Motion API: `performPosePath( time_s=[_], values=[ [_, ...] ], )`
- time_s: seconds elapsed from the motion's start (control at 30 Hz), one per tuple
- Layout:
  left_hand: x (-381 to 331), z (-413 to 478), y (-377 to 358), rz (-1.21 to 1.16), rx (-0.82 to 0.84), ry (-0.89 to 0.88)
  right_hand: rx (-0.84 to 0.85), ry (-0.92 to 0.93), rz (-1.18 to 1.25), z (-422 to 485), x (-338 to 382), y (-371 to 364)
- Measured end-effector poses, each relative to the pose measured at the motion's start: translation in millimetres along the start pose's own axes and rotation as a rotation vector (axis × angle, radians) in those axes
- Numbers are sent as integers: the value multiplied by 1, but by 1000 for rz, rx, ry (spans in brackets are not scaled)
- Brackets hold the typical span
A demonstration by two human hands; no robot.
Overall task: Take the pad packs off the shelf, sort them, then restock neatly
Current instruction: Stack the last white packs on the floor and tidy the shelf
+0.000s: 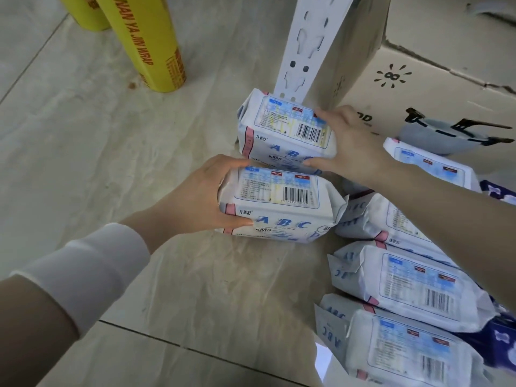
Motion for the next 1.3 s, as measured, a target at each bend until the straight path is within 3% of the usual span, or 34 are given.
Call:
performPosePath(
  time_s=[0.2, 0.37, 0.6, 0.9, 1.07, 1.3],
  values=[
    [-10, -17, 18, 6, -39, 78, -65, -36, 105, -7, 12, 14],
    [-58, -44, 50, -23, -11, 206, -47, -69, 188, -45, 43, 65],
    [-194, -93, 129, -170, -28, 336, 28, -137, 185, -124, 98, 196],
    [-407, -127, 227, -316, -90, 257, 113, -228, 226, -254, 160, 398],
    [-478, -146, 240, -385, -56, 309, 100, -222, 206, -312, 168, 458],
    [-588, -158, 264, -433, 10, 252, 10, -225, 320, -388, 177, 544]
  ],
)
Point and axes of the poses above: each hand's wrist, its own z-axis towards the middle knuckle, its own y-axis out of the back of the hand, x = y × z, the point moved 7 cm from there along z, towards the middle knuckle, and after that the axes turned 10 degrees about -y, right-handed, at the moved point
